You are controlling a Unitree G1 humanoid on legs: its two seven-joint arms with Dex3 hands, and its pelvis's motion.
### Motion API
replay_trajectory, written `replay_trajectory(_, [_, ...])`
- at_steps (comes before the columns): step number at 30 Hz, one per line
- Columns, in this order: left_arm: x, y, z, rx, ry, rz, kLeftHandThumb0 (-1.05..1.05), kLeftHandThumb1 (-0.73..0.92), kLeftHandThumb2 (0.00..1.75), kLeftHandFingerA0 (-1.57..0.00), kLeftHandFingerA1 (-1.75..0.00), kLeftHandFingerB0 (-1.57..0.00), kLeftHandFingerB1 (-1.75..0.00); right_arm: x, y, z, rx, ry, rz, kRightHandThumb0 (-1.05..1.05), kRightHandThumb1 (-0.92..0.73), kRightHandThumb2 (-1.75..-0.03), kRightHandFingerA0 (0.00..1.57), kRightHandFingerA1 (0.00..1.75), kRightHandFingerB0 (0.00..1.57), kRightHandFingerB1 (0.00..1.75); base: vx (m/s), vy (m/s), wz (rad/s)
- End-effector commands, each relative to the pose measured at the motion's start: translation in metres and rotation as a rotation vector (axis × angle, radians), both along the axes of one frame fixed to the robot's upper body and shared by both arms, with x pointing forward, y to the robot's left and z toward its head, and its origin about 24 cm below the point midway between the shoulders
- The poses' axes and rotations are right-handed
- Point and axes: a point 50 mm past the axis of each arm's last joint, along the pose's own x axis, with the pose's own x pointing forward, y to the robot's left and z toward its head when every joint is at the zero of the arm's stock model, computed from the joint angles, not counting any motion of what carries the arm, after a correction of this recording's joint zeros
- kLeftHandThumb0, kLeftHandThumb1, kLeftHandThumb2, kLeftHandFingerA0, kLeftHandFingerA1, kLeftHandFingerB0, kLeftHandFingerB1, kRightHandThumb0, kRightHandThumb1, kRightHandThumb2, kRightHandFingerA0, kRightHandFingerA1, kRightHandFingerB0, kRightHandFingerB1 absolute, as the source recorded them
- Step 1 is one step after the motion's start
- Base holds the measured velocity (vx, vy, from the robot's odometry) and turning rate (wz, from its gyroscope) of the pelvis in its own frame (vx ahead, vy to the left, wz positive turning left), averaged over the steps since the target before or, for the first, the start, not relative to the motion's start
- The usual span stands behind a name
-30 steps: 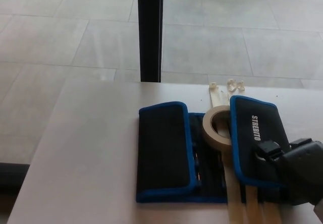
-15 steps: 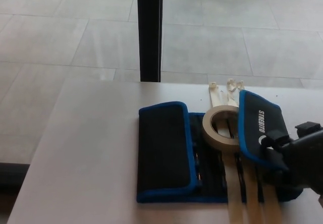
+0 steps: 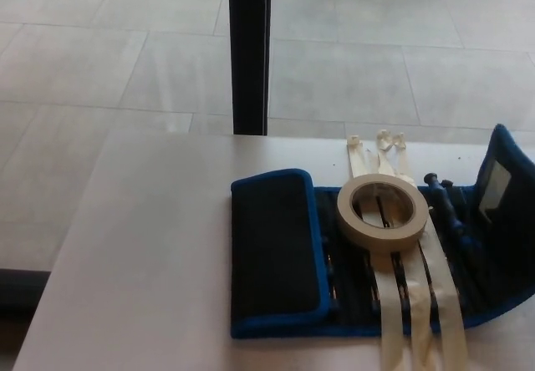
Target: The robot uses its right hand to open a black folded toolkit cover kept in the middle of the desk
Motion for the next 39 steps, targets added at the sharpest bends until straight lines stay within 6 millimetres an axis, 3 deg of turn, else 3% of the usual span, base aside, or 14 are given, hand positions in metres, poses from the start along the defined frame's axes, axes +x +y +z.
replay_trajectory(1, [-0.006, 0.005, 0.002, 0.019, -0.002, 0.012, -1.05, 0.32, 1.38, -0.63, -1.28, -0.45, -1.16, -0.015, -0.041, 0.006, 0.081, -0.022, -0.156, -0.32, -0.58, -0.67, 0.98, 1.61, 0.96, 0.69, 0.0, 0.0, 0.0])
replay_trajectory(11, [-0.006, 0.006, 0.003, 0.019, 0.0, 0.0, -1.05, 0.3, 1.36, -0.53, -1.4, -0.45, -1.35, -0.058, -0.081, -0.038, 0.357, 0.181, -0.515, -0.38, -0.58, -0.63, 0.96, 1.59, 0.92, 0.62, 0.0, 0.0, 0.0])
replay_trajectory(13, [-0.006, 0.007, 0.004, 0.018, -0.003, 0.002, -1.05, 0.3, 1.36, -0.54, -1.4, -0.43, -1.35, -0.062, -0.086, -0.046, 0.489, 0.287, -0.598, -0.33, -0.59, -0.58, 1.02, 1.21, 0.91, 0.62, 0.0, 0.0, 0.0])
replay_trajectory(14, [-0.007, 0.006, 0.003, 0.02, -0.002, 0.001, -1.05, 0.09, 1.27, -0.93, -1.42, -0.41, -1.11, -0.064, -0.089, -0.049, 0.502, 0.355, -0.621, -0.35, -0.59, -0.56, 1.15, 1.04, 0.9, 0.58, 0.0, 0.0, 0.0])
replay_trajectory(16, [-0.007, 0.006, 0.003, 0.016, -0.006, 0.007, -1.05, 0.32, 1.34, -0.53, -1.4, -0.44, -1.35, -0.067, -0.092, -0.051, 0.553, 0.398, -0.647, -0.38, -0.68, -0.59, 1.2, 1.02, 0.85, 0.57, 0.0, 0.0, 0.0])
replay_trajectory(18, [-0.007, 0.006, 0.003, 0.012, -0.012, 0.009, -1.05, 0.31, 1.34, -0.56, -1.45, -0.44, -1.37, -0.068, -0.094, -0.052, 0.573, 0.421, -0.668, -0.42, -0.72, -0.61, 1.18, 0.98, 0.71, 0.51, 0.0, 0.0, 0.0])
replay_trajectory(19, [-0.006, 0.006, 0.003, 0.009, -0.011, 0.015, -1.05, 0.18, 1.33, -0.81, -1.39, -0.22, -1.03, -0.066, -0.096, -0.048, 0.596, 0.43, -0.679, -0.5, -0.74, -0.62, 1.14, 0.92, 0.64, 0.45, 0.0, 0.0, 0.0])
replay_trajectory(20, [-0.005, 0.005, 0.003, 0.009, -0.008, 0.012, -1.05, 0.3, 1.38, -0.66, -1.29, -0.47, -1.17, -0.063, -0.097, -0.044, 0.629, 0.406, -0.686, -0.52, -0.73, -0.62, 1.05, 0.85, 0.58, 0.44, 0.0, 0.0, 0.0])
replay_trajectory(23, [-0.006, 0.005, 0.002, 0.019, 0.002, 0.002, -1.05, 0.35, 1.43, -0.62, -1.29, -0.41, -1.15, -0.058, -0.106, -0.023, 0.666, 0.324, -0.686, -0.53, -0.69, -0.61, 0.92, 0.93, 0.48, 0.41, 0.0, 0.0, 0.0])
replay_trajectory(25, [-0.006, 0.005, 0.002, 0.022, 0.006, 0.001, -1.05, 0.2, 1.35, -0.88, -1.41, -0.33, -1.08, -0.058, -0.111, -0.015, 0.731, 0.264, -0.669, -0.5, -0.7, -0.61, 0.9, 0.89, 0.43, 0.41, 0.0, 0.0, 0.0])
replay_trajectory(26, [-0.006, 0.005, 0.002, 0.026, 0.007, 0.0, -1.05, 0.31, 1.39, -0.6, -1.4, -0.42, -1.33, -0.057, -0.115, -0.006, 0.753, 0.232, -0.686, -0.53, -0.68, -0.61, 0.88, 0.88, 0.39, 0.38, 0.0, 0.0, 0.0])
replay_trajectory(30, [-0.008, 0.005, 0.002, 0.022, 0.009, 0.001, -1.04, 0.18, 1.33, -0.98, -1.45, -0.39, -1.1, -0.068, -0.145, 0.016, 0.909, 0.081, -0.767, -0.58, -0.61, -0.89, 0.58, 0.66, 0.26, 0.47, 0.0, 0.0, 0.0])
replay_trajectory(32, [-0.008, 0.005, 0.001, 0.025, 0.015, -0.003, -1.05, 0.33, 1.36, -0.57, -1.38, -0.49, -1.35, -0.083, -0.162, 0.019, 1.128, -0.058, -0.798, -0.56, -0.71, -0.63, 0.75, 1.36, 0.22, 0.36, 0.0, 0.0, 0.0])
replay_trajectory(39, [-0.01, 0.005, 0.0, 0.017, 0.019, 0.006, -1.05, 0.32, 1.38, -0.56, -1.39, -0.53, -1.38, -0.133, -0.189, 0.01, 1.57, -0.388, -0.83, -0.43, -0.59, -1.03, 0.4, 0.71, 0.0, 0.45, 0.0, 0.0, 0.0])
